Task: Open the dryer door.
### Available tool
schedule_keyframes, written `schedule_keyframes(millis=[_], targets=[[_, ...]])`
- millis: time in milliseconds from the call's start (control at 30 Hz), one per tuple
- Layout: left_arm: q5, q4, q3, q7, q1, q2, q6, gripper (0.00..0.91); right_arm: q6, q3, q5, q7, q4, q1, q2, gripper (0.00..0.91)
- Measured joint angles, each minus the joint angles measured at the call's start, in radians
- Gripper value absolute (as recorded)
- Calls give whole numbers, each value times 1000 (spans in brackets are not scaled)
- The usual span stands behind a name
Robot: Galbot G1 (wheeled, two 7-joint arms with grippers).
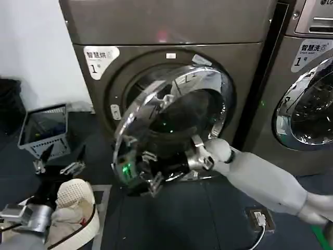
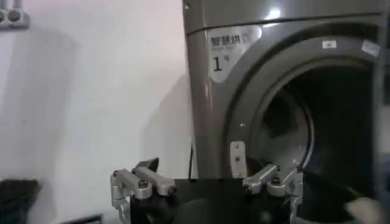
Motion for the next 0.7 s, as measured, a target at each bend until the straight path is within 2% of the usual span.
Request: schedule_keyframes(millis=[300,500,700], targets=[[7,46,55,55,-23,43,-19,907,-2,216,-34,-61,116,-231,-155,907],[-4,75,99,137,-29,102,-63,907,83,510,-45,7,158,-515,-255,907],[-15,89,166,232,-37,191,-128,907,102,816,-44,40,140,-807,-275,907]])
